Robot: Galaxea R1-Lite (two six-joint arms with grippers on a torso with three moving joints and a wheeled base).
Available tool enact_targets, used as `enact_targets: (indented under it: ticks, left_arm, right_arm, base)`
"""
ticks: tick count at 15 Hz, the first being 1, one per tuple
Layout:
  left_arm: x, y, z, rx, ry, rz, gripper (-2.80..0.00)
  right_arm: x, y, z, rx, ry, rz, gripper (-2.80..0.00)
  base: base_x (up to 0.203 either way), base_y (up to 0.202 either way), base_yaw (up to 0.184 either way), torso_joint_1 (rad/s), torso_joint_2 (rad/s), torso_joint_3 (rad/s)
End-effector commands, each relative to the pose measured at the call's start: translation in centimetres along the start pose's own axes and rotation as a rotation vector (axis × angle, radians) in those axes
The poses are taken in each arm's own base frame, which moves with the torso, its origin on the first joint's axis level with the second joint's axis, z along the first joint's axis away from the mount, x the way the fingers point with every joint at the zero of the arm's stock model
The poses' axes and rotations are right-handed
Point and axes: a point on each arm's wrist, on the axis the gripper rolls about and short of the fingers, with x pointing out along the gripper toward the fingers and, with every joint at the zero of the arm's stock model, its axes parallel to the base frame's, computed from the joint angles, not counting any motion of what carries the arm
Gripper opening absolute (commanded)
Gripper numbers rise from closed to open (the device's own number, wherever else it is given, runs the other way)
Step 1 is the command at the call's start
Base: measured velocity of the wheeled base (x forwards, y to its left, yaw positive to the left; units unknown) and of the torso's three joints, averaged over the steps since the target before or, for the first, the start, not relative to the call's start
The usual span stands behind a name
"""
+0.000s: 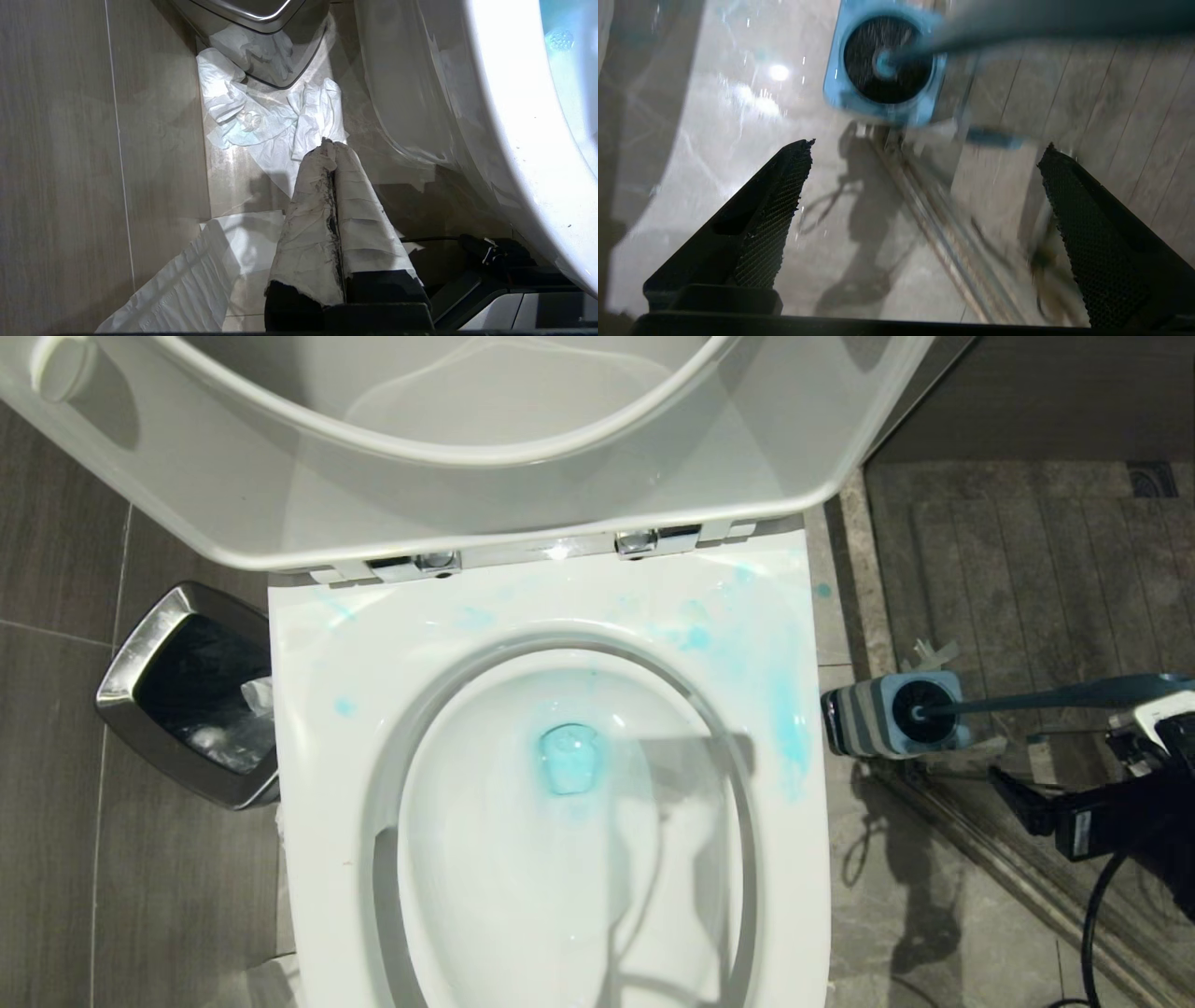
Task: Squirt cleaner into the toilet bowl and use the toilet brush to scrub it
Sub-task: Scrub the toilet bowl
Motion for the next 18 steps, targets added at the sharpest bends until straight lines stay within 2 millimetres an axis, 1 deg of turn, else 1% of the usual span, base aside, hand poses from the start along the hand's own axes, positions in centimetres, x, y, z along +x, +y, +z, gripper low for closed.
enact_targets:
  ticks: [1, 4, 5, 6, 10, 11, 13, 16, 18]
  left_arm:
    - [0.0, 0.0, 0.0, 0.0, 0.0, 0.001, -2.8]
    - [0.0, 0.0, 0.0, 0.0, 0.0, 0.001, -2.8]
    - [0.0, 0.0, 0.0, 0.0, 0.0, 0.001, -2.8]
    - [0.0, 0.0, 0.0, 0.0, 0.0, 0.001, -2.8]
    - [0.0, 0.0, 0.0, 0.0, 0.0, 0.001, -2.8]
    - [0.0, 0.0, 0.0, 0.0, 0.0, 0.001, -2.8]
    - [0.0, 0.0, 0.0, 0.0, 0.0, 0.001, -2.8]
    - [0.0, 0.0, 0.0, 0.0, 0.0, 0.001, -2.8]
    - [0.0, 0.0, 0.0, 0.0, 0.0, 0.001, -2.8]
  right_arm:
    - [1.8, -0.1, 0.7, -0.003, -0.019, -0.021, 0.0]
    - [3.2, -0.3, 1.2, 0.0, -0.051, -0.049, 0.0]
    - [3.3, -0.3, 1.3, 0.001, -0.063, -0.049, 0.0]
    - [3.3, 0.0, 1.5, 0.001, -0.075, -0.041, 0.0]
    - [3.8, 1.2, 3.3, 0.034, -0.158, 0.013, 0.0]
    - [4.1, 1.4, 3.3, 0.03, -0.158, 0.017, 0.0]
    - [4.6, 1.4, 3.5, 0.028, -0.163, 0.014, 0.0]
    - [5.2, 1.1, 4.5, 0.024, -0.215, -0.008, 0.0]
    - [5.2, 1.0, 4.7, 0.015, -0.239, -0.021, 0.0]
  base:
    - [0.0, 0.0, 0.0, 0.0, 0.0, 0.0]
    - [0.0, 0.0, 0.0, 0.0, 0.0, 0.0]
    - [0.0, 0.0, 0.0, 0.0, 0.0, 0.0]
    - [0.0, 0.0, 0.0, 0.0, 0.0, 0.0]
    - [0.0, 0.0, 0.0, 0.0, 0.0, 0.0]
    - [0.0, 0.0, 0.0, 0.0, 0.0, 0.0]
    - [0.0, 0.0, 0.0, 0.0, 0.0, 0.0]
    - [0.0, 0.0, 0.0, 0.0, 0.0, 0.0]
    - [0.0, 0.0, 0.0, 0.0, 0.0, 0.0]
